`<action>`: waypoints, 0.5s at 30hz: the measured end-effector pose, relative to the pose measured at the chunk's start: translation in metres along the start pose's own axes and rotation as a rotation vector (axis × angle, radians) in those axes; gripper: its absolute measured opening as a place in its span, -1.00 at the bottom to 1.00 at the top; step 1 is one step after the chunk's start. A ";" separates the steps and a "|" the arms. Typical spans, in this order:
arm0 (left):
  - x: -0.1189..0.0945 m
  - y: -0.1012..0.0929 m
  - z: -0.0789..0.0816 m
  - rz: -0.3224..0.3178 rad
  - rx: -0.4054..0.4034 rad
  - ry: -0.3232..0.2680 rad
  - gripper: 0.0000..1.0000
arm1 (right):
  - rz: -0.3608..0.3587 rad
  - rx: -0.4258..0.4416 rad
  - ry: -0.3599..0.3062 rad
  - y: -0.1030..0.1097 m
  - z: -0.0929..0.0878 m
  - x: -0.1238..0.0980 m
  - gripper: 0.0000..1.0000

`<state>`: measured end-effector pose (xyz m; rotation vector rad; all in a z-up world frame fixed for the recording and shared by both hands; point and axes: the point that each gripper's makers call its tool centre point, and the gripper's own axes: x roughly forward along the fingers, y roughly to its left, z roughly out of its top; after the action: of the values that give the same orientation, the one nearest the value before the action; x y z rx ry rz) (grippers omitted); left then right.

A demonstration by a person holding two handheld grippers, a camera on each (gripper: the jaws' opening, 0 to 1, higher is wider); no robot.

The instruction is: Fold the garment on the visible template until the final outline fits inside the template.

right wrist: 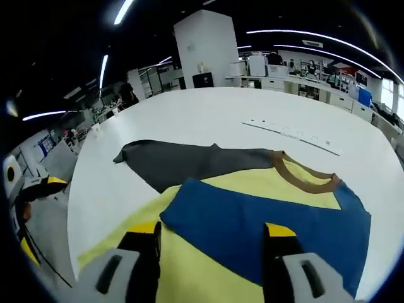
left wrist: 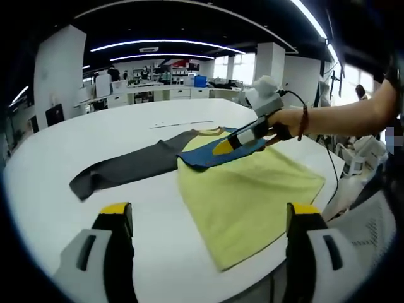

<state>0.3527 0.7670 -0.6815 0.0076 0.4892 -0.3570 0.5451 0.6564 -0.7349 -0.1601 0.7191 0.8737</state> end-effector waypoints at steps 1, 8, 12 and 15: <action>0.000 0.000 0.000 0.000 0.000 0.000 0.98 | -0.003 -0.005 -0.004 -0.003 0.000 -0.002 0.39; 0.000 0.000 0.002 0.001 0.005 -0.001 0.98 | -0.020 0.002 -0.022 -0.024 -0.003 -0.023 0.64; 0.001 0.000 0.003 0.001 0.010 -0.003 0.98 | -0.033 0.016 -0.018 -0.037 -0.010 -0.035 0.75; 0.003 -0.001 0.002 -0.005 0.017 0.002 0.98 | -0.037 0.037 -0.025 -0.046 -0.015 -0.045 0.82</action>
<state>0.3557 0.7646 -0.6806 0.0229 0.4885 -0.3657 0.5526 0.5919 -0.7249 -0.1290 0.7061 0.8251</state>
